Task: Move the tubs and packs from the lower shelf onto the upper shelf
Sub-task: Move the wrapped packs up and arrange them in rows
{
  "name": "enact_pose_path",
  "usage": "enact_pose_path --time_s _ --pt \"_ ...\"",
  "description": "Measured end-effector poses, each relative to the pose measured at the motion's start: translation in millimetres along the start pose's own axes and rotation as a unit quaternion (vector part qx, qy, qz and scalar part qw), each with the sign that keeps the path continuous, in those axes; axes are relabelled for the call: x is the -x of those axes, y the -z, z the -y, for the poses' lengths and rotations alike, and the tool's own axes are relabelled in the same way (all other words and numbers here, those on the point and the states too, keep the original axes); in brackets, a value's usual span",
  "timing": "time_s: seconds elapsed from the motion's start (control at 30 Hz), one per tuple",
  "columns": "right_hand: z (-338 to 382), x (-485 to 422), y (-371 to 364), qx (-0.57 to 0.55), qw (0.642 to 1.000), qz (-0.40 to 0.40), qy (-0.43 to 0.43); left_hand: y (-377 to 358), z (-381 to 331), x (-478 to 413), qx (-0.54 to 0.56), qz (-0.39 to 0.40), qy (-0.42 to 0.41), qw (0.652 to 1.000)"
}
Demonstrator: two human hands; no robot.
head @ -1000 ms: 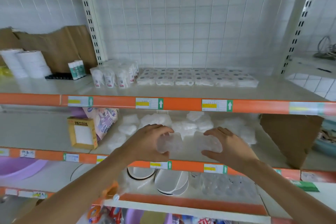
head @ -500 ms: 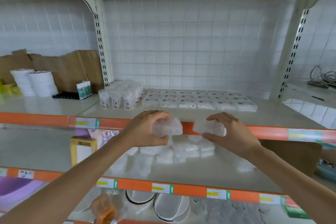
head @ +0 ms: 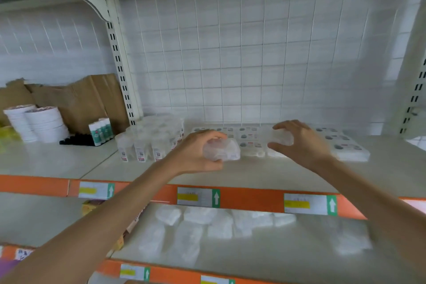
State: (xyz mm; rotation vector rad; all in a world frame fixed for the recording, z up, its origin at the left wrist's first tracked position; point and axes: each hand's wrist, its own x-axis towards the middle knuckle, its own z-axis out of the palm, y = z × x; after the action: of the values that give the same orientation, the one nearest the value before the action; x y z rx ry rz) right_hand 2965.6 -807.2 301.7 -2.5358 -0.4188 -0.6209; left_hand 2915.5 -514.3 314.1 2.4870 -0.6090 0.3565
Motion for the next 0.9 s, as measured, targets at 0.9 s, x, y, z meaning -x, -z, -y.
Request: enact_pose_path --time_s 0.9 --pt "24 -82 -46 -0.053 0.998 -0.018 -0.011 -19 77 -116 0.074 0.017 0.005 0.997"
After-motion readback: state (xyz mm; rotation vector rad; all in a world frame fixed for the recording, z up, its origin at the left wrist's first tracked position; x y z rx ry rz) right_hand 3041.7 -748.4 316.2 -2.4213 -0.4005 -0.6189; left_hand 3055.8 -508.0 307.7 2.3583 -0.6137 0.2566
